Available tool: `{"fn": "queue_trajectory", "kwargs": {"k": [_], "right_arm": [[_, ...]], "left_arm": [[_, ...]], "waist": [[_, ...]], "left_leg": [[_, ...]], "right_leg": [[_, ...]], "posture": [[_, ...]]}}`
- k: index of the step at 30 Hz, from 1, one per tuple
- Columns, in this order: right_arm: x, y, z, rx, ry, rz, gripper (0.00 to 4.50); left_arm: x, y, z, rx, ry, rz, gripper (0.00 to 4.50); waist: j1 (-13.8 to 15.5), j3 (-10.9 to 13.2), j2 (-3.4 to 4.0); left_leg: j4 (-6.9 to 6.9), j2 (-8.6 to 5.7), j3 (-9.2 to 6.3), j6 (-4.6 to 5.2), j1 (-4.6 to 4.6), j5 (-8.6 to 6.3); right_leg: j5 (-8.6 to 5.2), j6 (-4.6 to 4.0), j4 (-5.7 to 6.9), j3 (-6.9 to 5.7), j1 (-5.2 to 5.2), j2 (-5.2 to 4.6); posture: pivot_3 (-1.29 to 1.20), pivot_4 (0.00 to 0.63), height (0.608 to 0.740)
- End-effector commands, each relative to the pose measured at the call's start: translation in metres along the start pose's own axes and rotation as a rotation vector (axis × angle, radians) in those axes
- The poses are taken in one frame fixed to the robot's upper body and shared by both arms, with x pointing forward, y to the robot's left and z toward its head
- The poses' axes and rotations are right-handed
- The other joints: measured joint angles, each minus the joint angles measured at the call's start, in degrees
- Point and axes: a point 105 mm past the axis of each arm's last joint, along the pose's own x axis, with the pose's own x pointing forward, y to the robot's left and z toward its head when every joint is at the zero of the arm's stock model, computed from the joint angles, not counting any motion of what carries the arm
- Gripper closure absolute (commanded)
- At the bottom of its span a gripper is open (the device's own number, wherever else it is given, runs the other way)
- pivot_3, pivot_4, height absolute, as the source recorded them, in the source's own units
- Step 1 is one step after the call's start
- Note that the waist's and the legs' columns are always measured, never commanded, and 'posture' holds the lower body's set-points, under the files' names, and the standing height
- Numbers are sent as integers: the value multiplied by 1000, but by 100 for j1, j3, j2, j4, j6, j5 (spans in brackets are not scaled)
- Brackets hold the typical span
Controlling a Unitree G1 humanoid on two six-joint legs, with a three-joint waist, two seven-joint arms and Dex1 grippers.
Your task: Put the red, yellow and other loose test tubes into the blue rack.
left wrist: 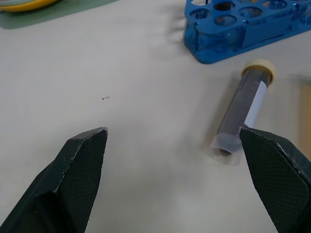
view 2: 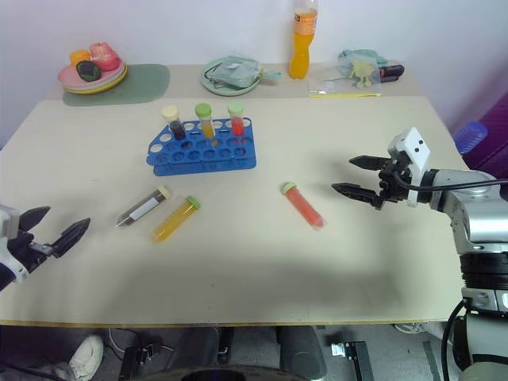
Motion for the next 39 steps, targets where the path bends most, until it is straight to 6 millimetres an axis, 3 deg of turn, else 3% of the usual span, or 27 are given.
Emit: {"fn": "queue_trajectory", "kwargs": {"k": [1, 7, 11, 14, 18, 24, 27, 30, 39], "right_arm": [[-3, -3, 15, -48, -26, -3, 59], [3, -5, 24, -57, -55, -27, 59], [9, -2, 34, -56, -65, -56, 59], [16, 9, 38, -91, -1, -83, 59], [25, 41, 43, -136, 128, -66, 59], [36, 50, 43, 38, 390, -235, 59], [47, 58, 41, 30, 463, -243, 59], [54, 53, 32, 58, 518, -260, 59], [67, 67, 10, 115, 617, -185, 59]], "left_arm": [[-1, -2, 7, 36, -27, 16, 21], [0, -7, 11, 31, -51, 6, 21], [4, -27, 16, 82, -60, -82, 21], [9, -59, 23, 108, -76, -235, 21], [19, -108, 31, 133, -110, -455, 21], [27, -170, 40, 152, -163, -741, 21], [36, -180, 44, 140, -196, -775, 21], [40, -187, 49, 115, -220, -797, 21], [23, -191, 36, 155, -165, -845, 21]], "waist": [[0, 0, 0], [-1, 0, 0], [0, 0, 0], [7, 0, 0], [19, -2, 6], [-7, -2, 9], [0, -2, 9], [-1, -3, 8], [-19, -3, 8]], "left_leg": [[0, 0, 0, 0, 0, 0], [1, 0, 0, 0, 0, 0], [1, 0, 0, 0, 0, 0], [2, -1, 0, 0, -1, 0], [3, -1, -1, 0, -7, 0], [12, -3, -1, 0, -15, 1], [8, -2, -6, 0, -26, 1], [20, -6, -6, 0, -75, 3], [21, -6, -1, 1, -89, 4]], "right_leg": [[0, 0, 0, 0, 0, 0], [1, 1, 1, 0, 0, 1], [1, 1, 1, -1, 0, 1], [1, 1, 2, 0, -1, 1], [0, 0, 3, 0, -6, 1], [4, -8, 5, 2, -14, 2], [5, -7, 6, -2, -25, 5], [17, 15, 15, -4, -72, 5], [18, 17, 26, -4, -93, 13]], "posture": [[0, 150, 729], [0, 150, 729], [0, 150, 729], [0, 150, 729], [0, 150, 729], [0, 150, 729], [0, 150, 729], [0, 150, 729], [0, 150, 729]]}}
